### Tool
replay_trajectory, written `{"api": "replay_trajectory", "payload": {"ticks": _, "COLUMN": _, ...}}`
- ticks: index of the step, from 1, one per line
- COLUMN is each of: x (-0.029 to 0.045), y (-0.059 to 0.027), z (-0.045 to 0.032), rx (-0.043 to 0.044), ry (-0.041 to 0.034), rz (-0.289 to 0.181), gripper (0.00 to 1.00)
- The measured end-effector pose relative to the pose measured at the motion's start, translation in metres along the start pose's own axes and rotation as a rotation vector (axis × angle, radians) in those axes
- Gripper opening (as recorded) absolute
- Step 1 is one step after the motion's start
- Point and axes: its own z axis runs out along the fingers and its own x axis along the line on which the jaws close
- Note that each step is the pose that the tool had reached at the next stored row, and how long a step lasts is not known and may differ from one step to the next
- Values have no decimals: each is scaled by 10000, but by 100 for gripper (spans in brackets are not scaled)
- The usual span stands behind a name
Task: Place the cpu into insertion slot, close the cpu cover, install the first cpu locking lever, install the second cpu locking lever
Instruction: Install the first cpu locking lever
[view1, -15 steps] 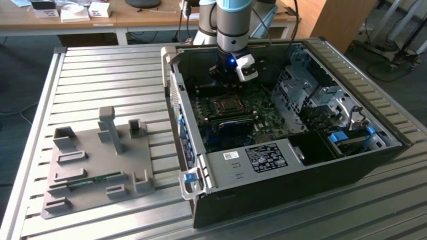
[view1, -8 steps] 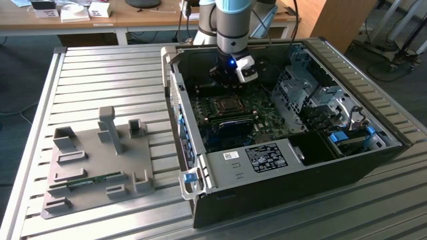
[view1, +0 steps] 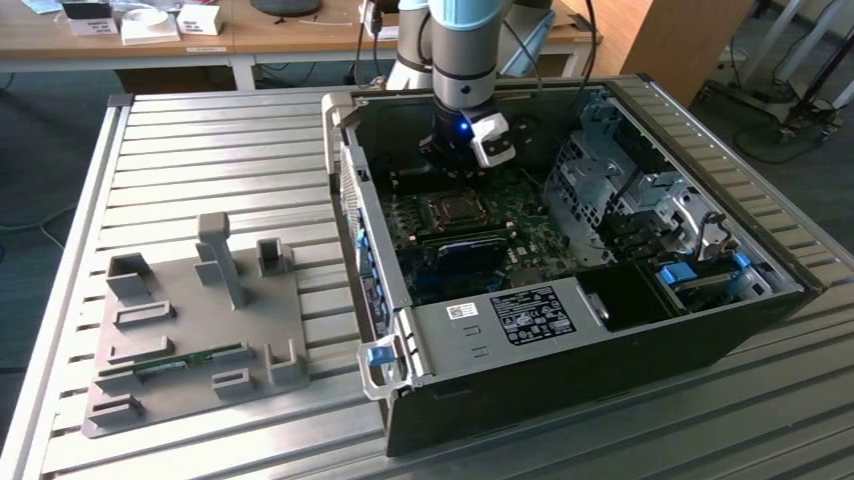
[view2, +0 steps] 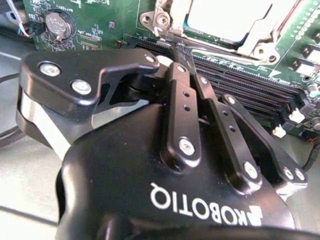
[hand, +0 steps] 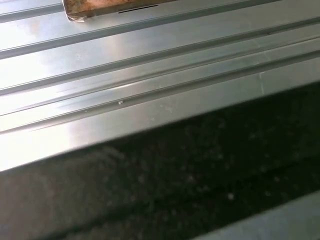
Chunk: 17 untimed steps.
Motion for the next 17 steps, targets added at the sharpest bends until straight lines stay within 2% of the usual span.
{"api": "replay_trajectory", "payload": {"ticks": 7, "x": 7, "y": -5, "z": 18, "rx": -12, "ry": -60, "rz": -8, "gripper": 11}}
{"api": "replay_trajectory", "payload": {"ticks": 12, "x": 8, "y": -5, "z": 19, "rx": -19, "ry": -63, "rz": -7, "gripper": 11}}
{"api": "replay_trajectory", "payload": {"ticks": 13, "x": 7, "y": -2, "z": 26, "rx": -51, "ry": -70, "rz": -3, "gripper": 11}}
{"api": "replay_trajectory", "payload": {"ticks": 17, "x": 6, "y": -3, "z": 7, "rx": -66, "ry": -52, "rz": 8, "gripper": 11}}
